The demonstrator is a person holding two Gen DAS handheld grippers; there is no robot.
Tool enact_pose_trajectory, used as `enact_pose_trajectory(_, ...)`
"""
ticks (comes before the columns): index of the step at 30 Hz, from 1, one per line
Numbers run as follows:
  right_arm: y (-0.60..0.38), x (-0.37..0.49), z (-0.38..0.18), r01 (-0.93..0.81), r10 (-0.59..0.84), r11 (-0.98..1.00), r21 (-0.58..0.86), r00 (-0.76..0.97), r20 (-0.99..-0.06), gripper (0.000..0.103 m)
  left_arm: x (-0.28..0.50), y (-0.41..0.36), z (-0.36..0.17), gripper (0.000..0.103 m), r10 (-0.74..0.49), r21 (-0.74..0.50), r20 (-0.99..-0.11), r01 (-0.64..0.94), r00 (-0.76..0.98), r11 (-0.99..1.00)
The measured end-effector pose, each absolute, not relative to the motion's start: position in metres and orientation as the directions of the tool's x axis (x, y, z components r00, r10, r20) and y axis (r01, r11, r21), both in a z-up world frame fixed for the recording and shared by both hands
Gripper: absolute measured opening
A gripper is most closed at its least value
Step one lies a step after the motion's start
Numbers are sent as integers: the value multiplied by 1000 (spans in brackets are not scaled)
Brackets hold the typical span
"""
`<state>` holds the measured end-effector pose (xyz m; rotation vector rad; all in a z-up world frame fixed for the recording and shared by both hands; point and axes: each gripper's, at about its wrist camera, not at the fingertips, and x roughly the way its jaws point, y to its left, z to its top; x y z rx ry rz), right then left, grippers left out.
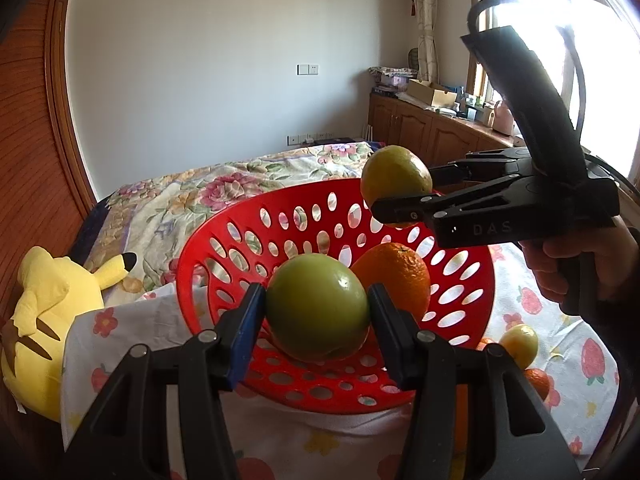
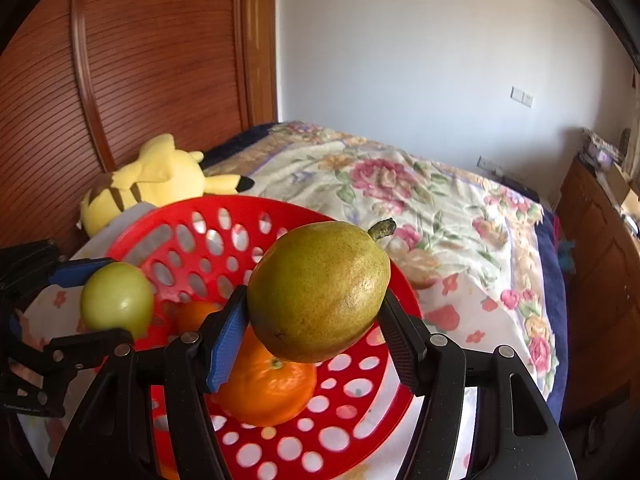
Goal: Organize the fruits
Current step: 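Open left gripper to drop the apple while right gripper releases the pear into the basket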
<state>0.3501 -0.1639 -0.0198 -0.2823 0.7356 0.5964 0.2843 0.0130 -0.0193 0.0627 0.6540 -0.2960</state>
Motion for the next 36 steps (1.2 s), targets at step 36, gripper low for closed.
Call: enact_pose_trajectory(36, -178, 314, -22, -597, 438, 802, -17, 608, -663, 64, 238, 16, -22, 55, -250, -42, -588, 279, 769, 959)
